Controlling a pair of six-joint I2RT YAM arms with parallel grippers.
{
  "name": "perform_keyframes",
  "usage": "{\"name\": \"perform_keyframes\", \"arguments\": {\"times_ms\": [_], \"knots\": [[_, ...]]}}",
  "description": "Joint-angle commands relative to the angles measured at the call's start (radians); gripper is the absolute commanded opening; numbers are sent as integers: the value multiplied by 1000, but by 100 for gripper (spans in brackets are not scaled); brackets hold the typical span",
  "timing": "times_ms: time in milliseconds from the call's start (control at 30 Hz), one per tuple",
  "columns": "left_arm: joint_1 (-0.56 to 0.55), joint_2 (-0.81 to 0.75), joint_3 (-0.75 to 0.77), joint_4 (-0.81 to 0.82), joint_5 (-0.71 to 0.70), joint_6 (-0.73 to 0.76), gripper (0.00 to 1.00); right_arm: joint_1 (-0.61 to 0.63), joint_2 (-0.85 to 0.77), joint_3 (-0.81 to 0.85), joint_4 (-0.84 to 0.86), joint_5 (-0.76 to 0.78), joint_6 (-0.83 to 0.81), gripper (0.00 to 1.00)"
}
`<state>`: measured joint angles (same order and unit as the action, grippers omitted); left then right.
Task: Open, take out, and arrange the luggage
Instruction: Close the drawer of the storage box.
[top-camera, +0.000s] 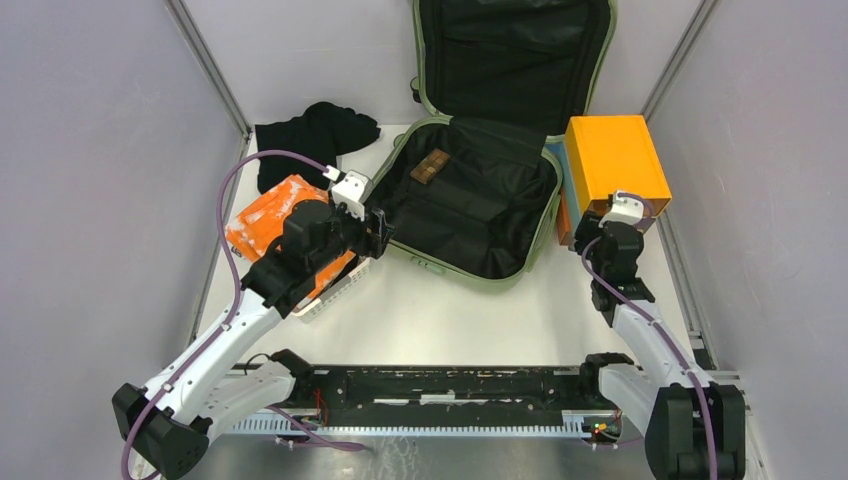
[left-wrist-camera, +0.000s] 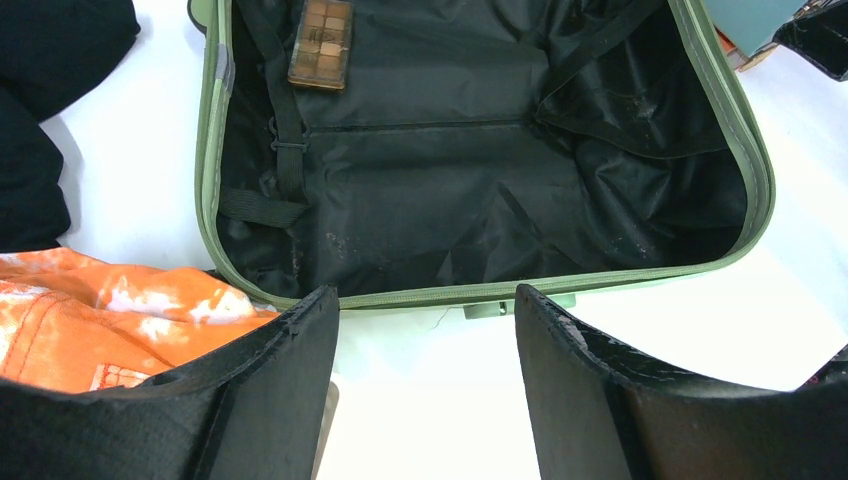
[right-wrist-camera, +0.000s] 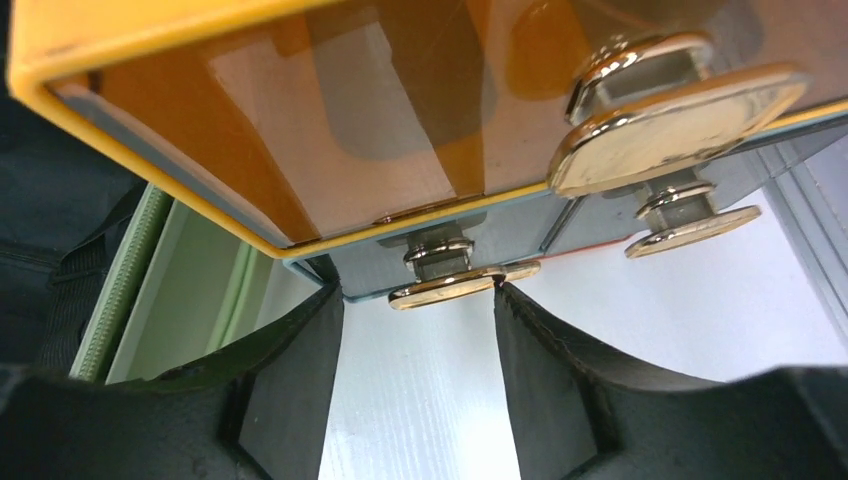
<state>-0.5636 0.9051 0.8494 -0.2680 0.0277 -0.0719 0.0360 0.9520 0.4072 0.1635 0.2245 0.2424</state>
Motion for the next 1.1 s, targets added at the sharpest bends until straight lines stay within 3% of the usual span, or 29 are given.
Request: {"name": "perform_keyframes", "arguments": {"times_ms": [0, 267, 400, 700, 767, 900, 1067], "knots": [[-4, 0, 4, 27, -8, 20, 72, -12, -48, 54, 147, -84, -34, 64], [-4, 0, 2, 30, -6, 20, 72, -14, -209, 70, 4, -244, -40, 65], [-4, 7, 4, 32, 11, 17, 71, -13, -283, 145, -108, -291, -70, 72], [-4, -4, -1, 33, 4, 15, 71, -30, -200, 353, -202, -303, -3, 71], [-4, -8, -2, 33, 0, 14, 72, -70, -188, 381, -192, -305, 41, 71], [-4, -10, -2, 34, 1, 14, 71, -146, -168, 481, -239, -147, 68, 73], [-4, -10, 0, 36, 18, 12, 71, -353, -60, 537, -197, -264, 154, 72]]}}
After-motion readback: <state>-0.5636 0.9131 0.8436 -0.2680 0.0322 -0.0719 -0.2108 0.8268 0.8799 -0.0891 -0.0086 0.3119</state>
